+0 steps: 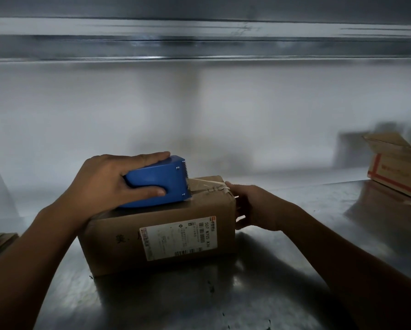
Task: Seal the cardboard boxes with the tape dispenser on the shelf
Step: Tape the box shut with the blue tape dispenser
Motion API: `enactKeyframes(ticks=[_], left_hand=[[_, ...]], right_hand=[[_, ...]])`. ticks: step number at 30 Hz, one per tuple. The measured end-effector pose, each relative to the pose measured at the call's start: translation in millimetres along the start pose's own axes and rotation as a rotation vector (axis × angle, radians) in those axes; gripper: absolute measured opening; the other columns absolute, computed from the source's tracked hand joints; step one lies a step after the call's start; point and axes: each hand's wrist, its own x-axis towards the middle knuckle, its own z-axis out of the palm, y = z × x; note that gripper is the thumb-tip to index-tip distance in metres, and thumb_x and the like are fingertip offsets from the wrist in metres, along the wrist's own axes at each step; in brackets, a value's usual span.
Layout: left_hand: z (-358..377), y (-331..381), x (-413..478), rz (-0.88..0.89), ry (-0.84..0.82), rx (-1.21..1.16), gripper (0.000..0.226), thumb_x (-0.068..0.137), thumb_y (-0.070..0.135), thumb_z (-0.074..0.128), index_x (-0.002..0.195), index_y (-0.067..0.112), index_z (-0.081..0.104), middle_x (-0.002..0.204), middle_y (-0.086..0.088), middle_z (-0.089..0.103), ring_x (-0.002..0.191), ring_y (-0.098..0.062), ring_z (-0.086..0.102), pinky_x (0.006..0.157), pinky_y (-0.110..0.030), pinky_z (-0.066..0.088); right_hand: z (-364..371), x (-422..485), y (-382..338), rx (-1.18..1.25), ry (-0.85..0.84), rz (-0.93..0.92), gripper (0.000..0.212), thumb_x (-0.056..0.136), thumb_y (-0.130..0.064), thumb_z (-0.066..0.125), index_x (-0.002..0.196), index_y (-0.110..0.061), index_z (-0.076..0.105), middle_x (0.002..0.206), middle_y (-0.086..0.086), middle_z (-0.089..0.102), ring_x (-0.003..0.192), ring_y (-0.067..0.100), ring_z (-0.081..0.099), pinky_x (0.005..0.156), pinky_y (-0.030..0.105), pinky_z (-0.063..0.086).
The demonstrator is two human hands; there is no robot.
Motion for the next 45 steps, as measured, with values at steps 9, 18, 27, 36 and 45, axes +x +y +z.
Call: enactKeyframes(ticks=[9,18,27,36,45], left_hand=[[-1.5,1.2,-1.2,-0.001,-0.016,-0.013,0.068,0.073,0.081,0.057,0.137,0.070,0.039,0.110,0.047,0.053,0.087,0.021,0.057,0.080,-0.009,0.045],[-1.9,-4.5,0.9,0.013,-0.023,-0.015,0.066,0.073,0.087,0.053,0.135,0.075,0.036,0.105,0.053,0.050,0.095,0.022,0.058,0.080,-0.005,0.043],[-2.9,-1.4,3.2,0.036,-0.025,0.010,0.068,0.073,0.082,0.055,0.137,0.064,0.042,0.111,0.034,0.062,0.088,0.002,0.066,0.080,-0.015,0.051],[-26.5,-13.2,40.6,0.061,-0.246,-0.066,0.065,0.078,0.081,0.057,0.137,0.055,0.050,0.117,0.033,0.065,0.095,0.005,0.067,0.083,-0.019,0.056],[-89.3,-56.2,40.3,-0.056,-0.431,-0.153,0.044,0.082,0.072,0.067,0.120,0.050,0.068,0.112,0.018,0.074,0.098,-0.007,0.072,0.079,-0.030,0.062]], right_hand=[[2.5,17.8,16.8,-0.643,0.106,-0.168,0.035,0.109,-0.049,0.029,0.111,-0.020,0.049,0.106,0.007,0.054,0.108,0.026,0.060,0.086,0.038,0.051],[6.1,3.5,-10.9,-0.306,0.347,-0.582,0.041,0.099,-0.050,0.039,0.119,-0.020,0.059,0.115,-0.003,0.066,0.113,0.011,0.062,0.106,0.046,0.047],[40.1,-22.1,-27.2,-0.914,0.082,-0.497,0.093,0.085,-0.085,0.032,0.161,-0.038,0.007,0.168,-0.017,0.010,0.153,0.003,0.008,0.125,0.036,0.019],[35.0,-19.6,-37.2,-1.187,-0.014,-0.349,0.125,0.059,-0.107,0.011,0.161,-0.035,0.003,0.169,-0.018,0.004,0.154,0.002,0.002,0.125,0.035,0.015],[34.6,-19.1,-42.7,-1.246,-0.057,-0.316,0.119,0.061,-0.105,0.008,0.160,-0.039,-0.001,0.168,-0.021,-0.001,0.152,0.000,-0.002,0.127,0.042,0.011]])
